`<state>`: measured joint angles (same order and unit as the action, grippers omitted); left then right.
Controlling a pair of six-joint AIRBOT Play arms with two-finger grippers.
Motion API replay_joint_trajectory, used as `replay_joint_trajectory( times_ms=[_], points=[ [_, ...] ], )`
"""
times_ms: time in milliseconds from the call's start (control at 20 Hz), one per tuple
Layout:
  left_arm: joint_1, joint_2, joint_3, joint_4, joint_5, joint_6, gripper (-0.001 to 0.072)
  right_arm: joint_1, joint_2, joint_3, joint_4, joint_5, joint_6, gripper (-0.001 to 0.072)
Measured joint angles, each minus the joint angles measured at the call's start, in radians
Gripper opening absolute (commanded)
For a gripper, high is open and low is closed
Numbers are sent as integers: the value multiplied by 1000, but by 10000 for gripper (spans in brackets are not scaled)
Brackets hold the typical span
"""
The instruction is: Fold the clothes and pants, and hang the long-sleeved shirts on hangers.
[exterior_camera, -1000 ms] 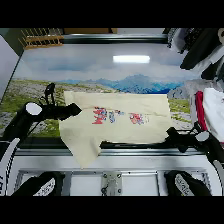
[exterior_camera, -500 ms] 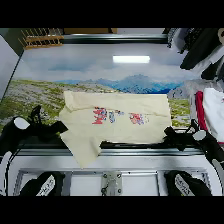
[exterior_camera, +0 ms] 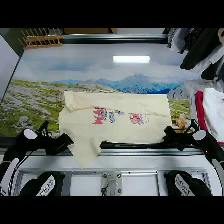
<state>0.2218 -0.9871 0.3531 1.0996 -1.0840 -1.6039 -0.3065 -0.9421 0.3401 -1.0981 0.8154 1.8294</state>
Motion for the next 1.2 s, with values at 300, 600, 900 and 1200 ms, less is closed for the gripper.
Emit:
replay_joint_trajectory(
  times_ms=[300, 600, 900, 1200],
  points=[
    [-155, -59, -5, -74, 47, 9, 10, 0, 0, 3, 6, -2, 0, 11],
    [-153, 45, 59, -65, 11, 14, 6, -3, 0, 81, -45, 87, -8, 10],
    [-93, 89, 196, -33, -126, 26, 6, -3, -10, 256, -159, 267, -12, 9],
    [-110, -94, 436, -27, -145, 63, 6, 0, -148, 474, -182, 333, -15, 9]
  ],
)
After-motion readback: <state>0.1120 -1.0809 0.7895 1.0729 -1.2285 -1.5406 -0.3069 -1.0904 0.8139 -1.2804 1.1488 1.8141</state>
